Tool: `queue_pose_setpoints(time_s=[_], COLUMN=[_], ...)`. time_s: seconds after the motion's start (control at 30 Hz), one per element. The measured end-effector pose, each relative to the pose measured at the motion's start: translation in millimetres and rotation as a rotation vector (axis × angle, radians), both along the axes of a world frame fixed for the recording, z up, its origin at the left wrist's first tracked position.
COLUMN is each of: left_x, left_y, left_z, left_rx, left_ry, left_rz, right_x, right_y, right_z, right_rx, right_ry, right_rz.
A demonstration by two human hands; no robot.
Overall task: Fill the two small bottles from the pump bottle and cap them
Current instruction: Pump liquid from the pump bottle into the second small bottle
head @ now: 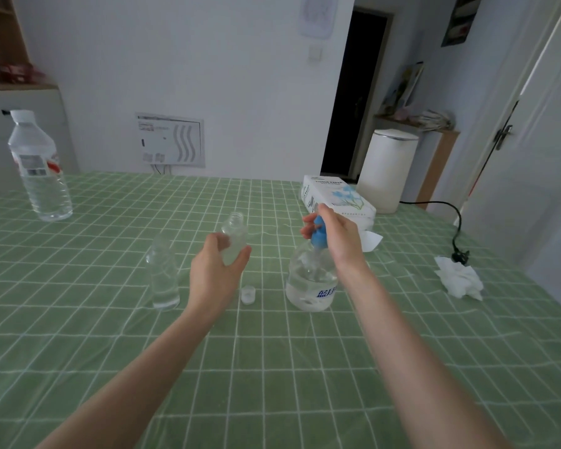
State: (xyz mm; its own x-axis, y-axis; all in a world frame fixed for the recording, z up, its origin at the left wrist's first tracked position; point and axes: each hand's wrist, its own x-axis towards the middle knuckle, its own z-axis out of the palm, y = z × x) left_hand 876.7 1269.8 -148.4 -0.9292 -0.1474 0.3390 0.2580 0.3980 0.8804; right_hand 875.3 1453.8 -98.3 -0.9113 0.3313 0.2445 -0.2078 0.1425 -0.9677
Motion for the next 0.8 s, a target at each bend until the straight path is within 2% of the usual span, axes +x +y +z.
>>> queue_pose_setpoints(time_s=[0.07, 0.13, 0.37, 0.8], left_x=[9, 17, 28, 25], left_y=[3, 10, 43, 54], left_z=[3, 7, 15, 23], left_rx=[-0.027, -0.050, 0.064, 0.332], left_ry=[0.020, -0.036, -0.221, -0.302], left_rz=[-0.063, -0.166, -0.456, -0.551], right_x=[0, 0, -3, -4], right_y=[3, 6, 9, 15], right_z=[2, 3, 8, 4], right_rx=[0.008, 0.004, 0.054, 0.095], right_ry=[0.018, 0.027, -0.012, 0.010], right_rz=[0.013, 0.034, 0.053, 0.078])
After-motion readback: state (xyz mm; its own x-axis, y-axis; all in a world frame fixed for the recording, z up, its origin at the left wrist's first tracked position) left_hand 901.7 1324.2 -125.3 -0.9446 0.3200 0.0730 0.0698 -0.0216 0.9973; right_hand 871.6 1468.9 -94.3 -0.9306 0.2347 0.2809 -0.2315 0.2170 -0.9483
